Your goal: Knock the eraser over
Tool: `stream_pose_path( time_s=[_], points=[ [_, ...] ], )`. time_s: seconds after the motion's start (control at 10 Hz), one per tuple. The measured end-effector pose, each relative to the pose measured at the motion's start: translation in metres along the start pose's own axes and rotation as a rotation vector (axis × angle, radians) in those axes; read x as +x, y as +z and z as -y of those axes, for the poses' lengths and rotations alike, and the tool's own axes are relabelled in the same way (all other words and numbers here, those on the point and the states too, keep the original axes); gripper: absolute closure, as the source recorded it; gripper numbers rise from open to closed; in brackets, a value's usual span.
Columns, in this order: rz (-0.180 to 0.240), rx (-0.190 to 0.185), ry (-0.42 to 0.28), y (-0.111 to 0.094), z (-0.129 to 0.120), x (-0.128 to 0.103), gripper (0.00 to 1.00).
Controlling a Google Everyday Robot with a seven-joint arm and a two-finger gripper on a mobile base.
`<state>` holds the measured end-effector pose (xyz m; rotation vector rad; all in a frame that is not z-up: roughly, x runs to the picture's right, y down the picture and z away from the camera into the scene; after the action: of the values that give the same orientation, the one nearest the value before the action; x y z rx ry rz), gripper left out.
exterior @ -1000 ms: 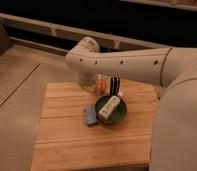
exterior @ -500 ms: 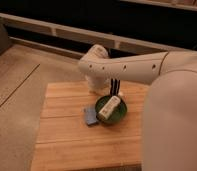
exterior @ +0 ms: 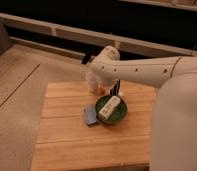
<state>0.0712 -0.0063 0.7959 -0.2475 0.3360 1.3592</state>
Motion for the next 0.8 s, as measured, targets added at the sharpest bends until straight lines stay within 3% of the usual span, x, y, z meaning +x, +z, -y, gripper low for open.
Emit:
stream_pose_path(
  time_s=[0.1, 0.3, 0.6, 0.8],
  points=[
    [-0.002, 0.001, 0.013, 0.001, 0.010, 0.003, 1.00],
    [0.002, -0.008, 0.007, 0.001, 0.004, 0.002, 1.00],
    [-0.005, 0.008, 0.005, 0.004, 0.009, 0.003, 1.00],
    [-0.015, 0.079, 0.018, 0.016, 0.040, 0.001, 1.00]
  ],
)
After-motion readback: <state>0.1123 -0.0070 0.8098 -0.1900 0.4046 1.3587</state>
